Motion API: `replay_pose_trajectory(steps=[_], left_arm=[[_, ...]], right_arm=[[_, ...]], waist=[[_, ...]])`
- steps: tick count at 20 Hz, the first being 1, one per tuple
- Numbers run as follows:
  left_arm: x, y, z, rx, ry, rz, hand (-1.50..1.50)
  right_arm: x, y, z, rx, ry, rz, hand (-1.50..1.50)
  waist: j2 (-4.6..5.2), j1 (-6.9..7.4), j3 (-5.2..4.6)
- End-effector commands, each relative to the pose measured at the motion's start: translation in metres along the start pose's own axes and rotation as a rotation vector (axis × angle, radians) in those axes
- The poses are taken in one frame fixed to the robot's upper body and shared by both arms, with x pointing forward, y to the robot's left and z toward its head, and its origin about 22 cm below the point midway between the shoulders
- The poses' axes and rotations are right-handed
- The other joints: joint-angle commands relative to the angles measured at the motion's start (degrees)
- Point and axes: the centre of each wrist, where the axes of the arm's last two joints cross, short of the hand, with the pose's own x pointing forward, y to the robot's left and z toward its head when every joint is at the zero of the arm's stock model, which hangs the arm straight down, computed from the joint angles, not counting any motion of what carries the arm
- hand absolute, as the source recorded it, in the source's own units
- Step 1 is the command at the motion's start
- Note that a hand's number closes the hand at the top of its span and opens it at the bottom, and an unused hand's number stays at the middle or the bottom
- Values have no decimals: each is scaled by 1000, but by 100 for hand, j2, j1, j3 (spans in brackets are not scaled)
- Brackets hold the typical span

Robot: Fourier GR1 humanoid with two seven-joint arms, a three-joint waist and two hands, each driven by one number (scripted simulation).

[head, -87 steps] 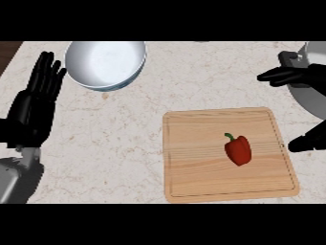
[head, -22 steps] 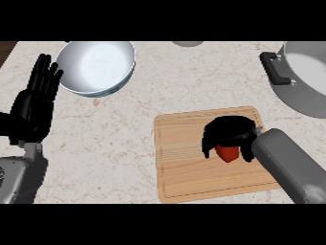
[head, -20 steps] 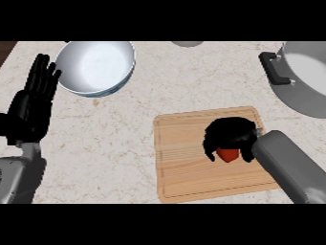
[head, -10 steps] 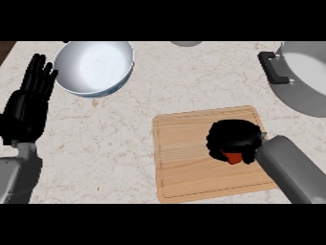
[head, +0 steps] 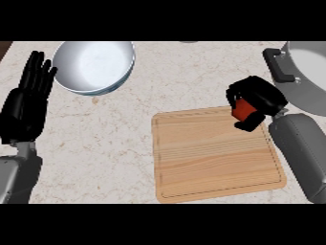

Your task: Pick the bell pepper from the cutting board and place it in the pot

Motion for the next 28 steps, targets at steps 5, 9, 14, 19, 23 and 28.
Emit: replay_pose_trajectory(steps=[5,9,14,19,23,28], left_arm=[[5,-5,-3,-19,-20,4,0],[5,-8,-3,-41,-17,5,0],[8,-21,-5,-91,-31,15,0],[8,-33,-7,-121,-22,19,0],[7,-30,-13,-98,-16,15,0],[6,-20,-5,-70,-14,20,0]], right_arm=[[-38,-71,3,-387,718,-24,150],[-47,-114,4,-619,1012,8,150],[-53,-160,9,-852,1334,131,150],[-46,-175,-9,-978,1616,225,150],[-35,-184,-30,-952,1818,283,150],[-38,-161,-37,-894,1919,298,150]], waist=[[72,162,-39],[86,391,-50],[126,566,-61],[124,679,-34],[77,540,-4],[-8,389,16]])
